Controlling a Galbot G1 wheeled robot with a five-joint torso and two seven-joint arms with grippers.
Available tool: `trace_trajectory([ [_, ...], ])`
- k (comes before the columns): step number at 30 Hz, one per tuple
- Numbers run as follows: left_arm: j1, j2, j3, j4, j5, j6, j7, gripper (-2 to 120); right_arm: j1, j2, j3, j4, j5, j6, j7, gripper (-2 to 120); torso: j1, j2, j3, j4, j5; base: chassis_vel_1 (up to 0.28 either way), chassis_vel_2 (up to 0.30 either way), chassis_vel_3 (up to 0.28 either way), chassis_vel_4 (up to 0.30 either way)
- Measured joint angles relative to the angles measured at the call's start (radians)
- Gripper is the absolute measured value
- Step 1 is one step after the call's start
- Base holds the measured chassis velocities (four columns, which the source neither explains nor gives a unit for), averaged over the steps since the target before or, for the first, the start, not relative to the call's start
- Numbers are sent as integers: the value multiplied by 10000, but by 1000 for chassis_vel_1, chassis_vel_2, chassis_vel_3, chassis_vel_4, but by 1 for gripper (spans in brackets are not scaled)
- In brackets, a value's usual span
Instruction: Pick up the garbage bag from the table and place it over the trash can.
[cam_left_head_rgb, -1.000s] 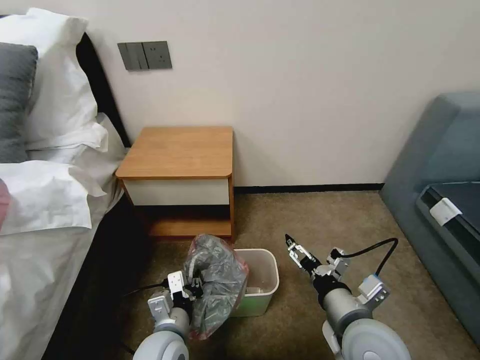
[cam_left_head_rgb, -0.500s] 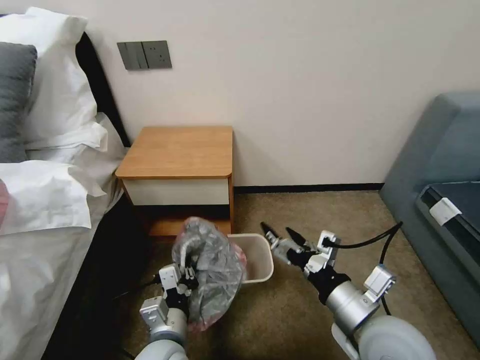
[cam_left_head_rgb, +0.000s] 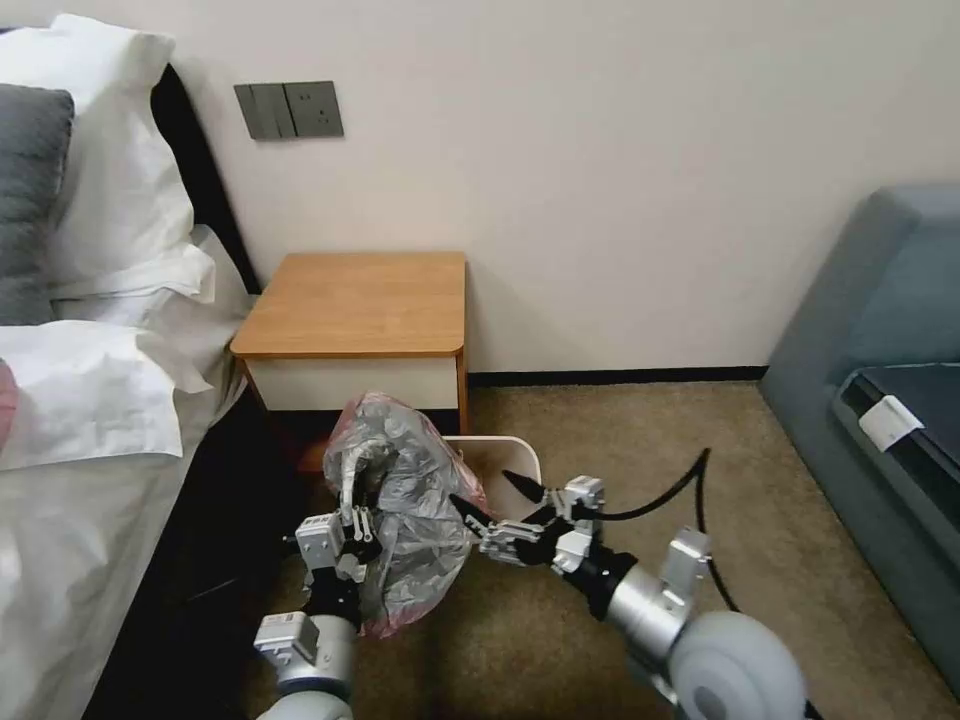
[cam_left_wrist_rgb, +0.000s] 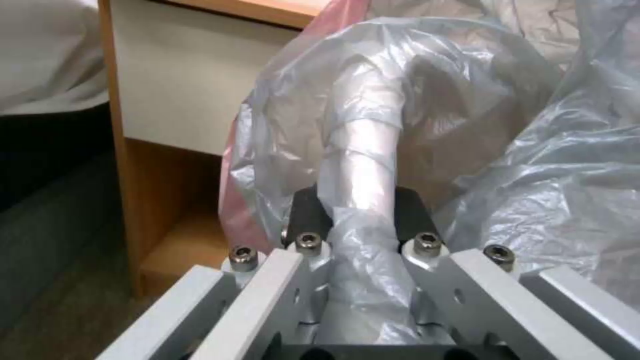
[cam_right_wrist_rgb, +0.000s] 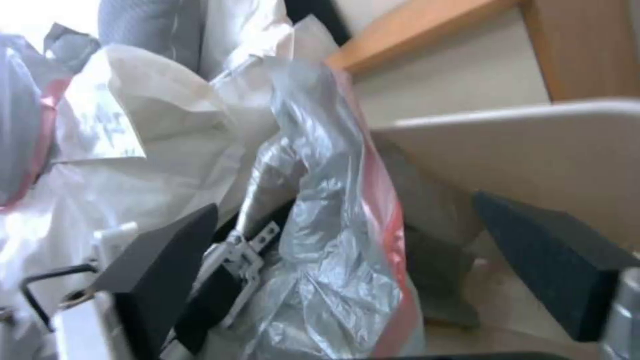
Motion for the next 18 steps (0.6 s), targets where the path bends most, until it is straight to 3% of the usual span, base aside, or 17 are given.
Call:
trace_trajectory([
  [8,108,-93,108,-125,95,3,13,9,127,106,-207,-340,-209,306,29,68,0,0,0,0,0,0,0,0,0],
  [12,126,-137,121,-178,62,38,12,9,107,126,-229,-351,-198,371,37,48,0,0,-1,-1,0,0,0,0,0],
  [18,122,-157,120,-191,-32,82,0,9,70,183,-267,-382,-250,531,35,32,0,0,-1,-1,0,0,0,0,0],
])
